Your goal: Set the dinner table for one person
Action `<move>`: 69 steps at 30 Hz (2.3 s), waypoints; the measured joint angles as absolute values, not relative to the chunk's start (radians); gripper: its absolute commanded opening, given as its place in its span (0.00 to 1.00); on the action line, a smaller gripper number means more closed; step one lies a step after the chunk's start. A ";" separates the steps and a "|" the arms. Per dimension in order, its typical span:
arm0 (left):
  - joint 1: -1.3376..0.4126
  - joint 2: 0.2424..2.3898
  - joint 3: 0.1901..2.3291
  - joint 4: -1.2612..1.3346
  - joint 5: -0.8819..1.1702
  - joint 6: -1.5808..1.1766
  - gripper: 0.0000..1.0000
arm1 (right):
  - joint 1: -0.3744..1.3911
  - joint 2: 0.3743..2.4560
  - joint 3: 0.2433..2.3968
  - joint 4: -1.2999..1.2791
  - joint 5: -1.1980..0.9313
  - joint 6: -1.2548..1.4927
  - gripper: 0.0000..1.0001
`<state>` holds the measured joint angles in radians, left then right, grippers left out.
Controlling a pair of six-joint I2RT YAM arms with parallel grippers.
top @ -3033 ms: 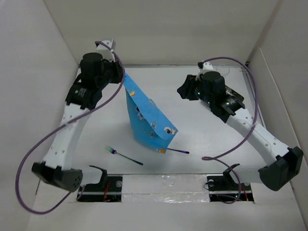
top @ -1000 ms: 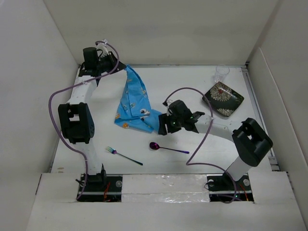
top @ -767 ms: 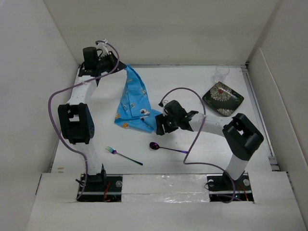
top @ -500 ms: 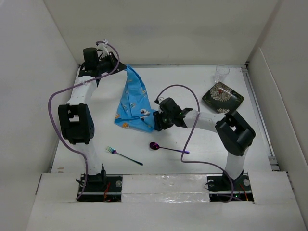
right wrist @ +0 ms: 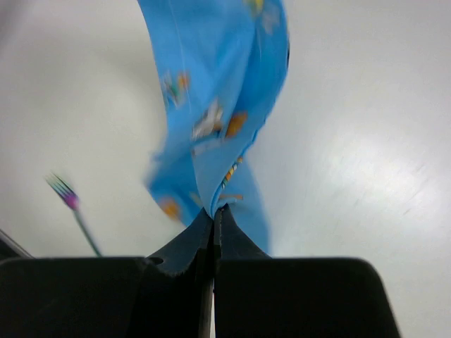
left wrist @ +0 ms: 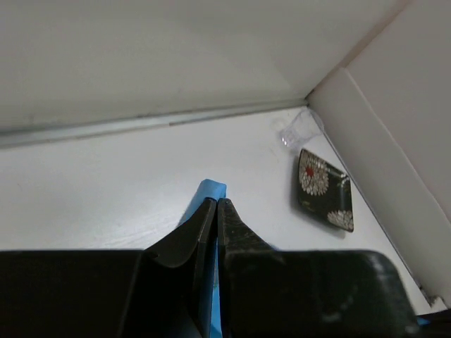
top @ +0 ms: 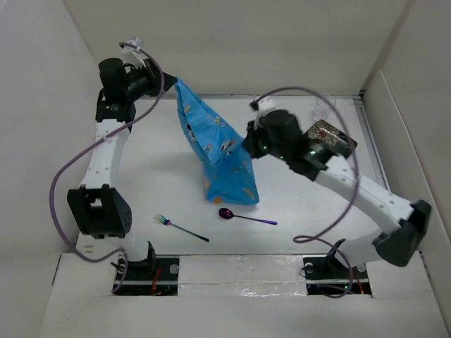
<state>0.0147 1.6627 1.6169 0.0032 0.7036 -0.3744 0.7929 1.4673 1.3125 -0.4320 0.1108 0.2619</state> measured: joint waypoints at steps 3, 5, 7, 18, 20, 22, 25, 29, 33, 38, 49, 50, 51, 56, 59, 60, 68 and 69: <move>0.014 1.523 1.616 0.002 0.624 -0.363 0.00 | 0.793 1.327 1.536 -0.501 0.177 0.234 0.00; 0.014 1.422 1.608 0.008 0.550 -0.347 0.00 | 0.793 1.253 1.672 -0.533 0.206 0.224 0.00; 0.014 1.318 1.576 0.034 0.436 -0.323 0.00 | 0.793 1.192 1.772 -0.554 0.226 0.220 0.00; 0.014 1.135 1.402 0.010 0.258 -0.213 0.00 | 0.753 1.168 1.970 -0.667 0.247 0.221 0.00; 0.014 1.164 1.389 -0.030 0.238 -0.202 0.00 | 0.686 1.201 1.968 -0.678 0.227 0.229 0.00; 0.014 1.193 1.387 -0.070 0.224 -0.199 0.00 | 0.617 1.242 1.968 -0.682 0.199 0.241 0.00; 0.014 1.208 1.388 -0.131 0.197 -0.194 0.00 | 0.564 1.299 1.968 -0.693 0.171 0.253 0.00; 0.012 1.205 1.435 -0.224 0.140 -0.190 0.00 | 0.543 1.321 1.968 -0.746 0.102 0.269 0.00; 0.002 1.163 1.483 -0.292 0.074 -0.192 0.00 | 0.554 1.254 1.919 -0.768 0.041 0.292 0.00; -0.018 1.096 1.514 -0.341 -0.003 -0.199 0.00 | 0.559 1.149 1.844 -0.774 0.002 0.314 0.00; -0.025 1.195 1.514 -0.378 -0.098 -0.185 0.00 | 0.379 1.292 1.768 -0.737 -0.088 0.356 0.00; -0.025 1.214 1.515 -0.377 -0.099 -0.184 0.00 | 0.362 1.313 1.748 -0.720 -0.095 0.356 0.00; -0.025 1.237 1.518 -0.374 -0.100 -0.182 0.00 | 0.345 1.337 1.726 -0.691 -0.103 0.356 0.00; -0.024 1.520 1.644 -0.332 -0.088 -0.180 0.00 | 0.266 1.597 1.725 -0.555 -0.118 0.362 0.00; -0.023 1.826 1.849 -0.311 -0.073 -0.181 0.00 | 0.236 1.866 1.869 -0.522 -0.132 0.357 0.00; -0.023 1.938 1.935 -0.319 -0.068 -0.181 0.03 | 0.228 1.958 1.922 -0.515 -0.137 0.356 0.00; -0.020 2.367 2.167 -0.475 -0.071 -0.218 0.66 | 0.189 2.446 2.332 -0.625 -0.131 0.364 0.66; -0.019 2.362 2.167 -0.485 -0.073 -0.225 0.66 | 0.187 2.469 2.382 -0.638 -0.131 0.364 0.68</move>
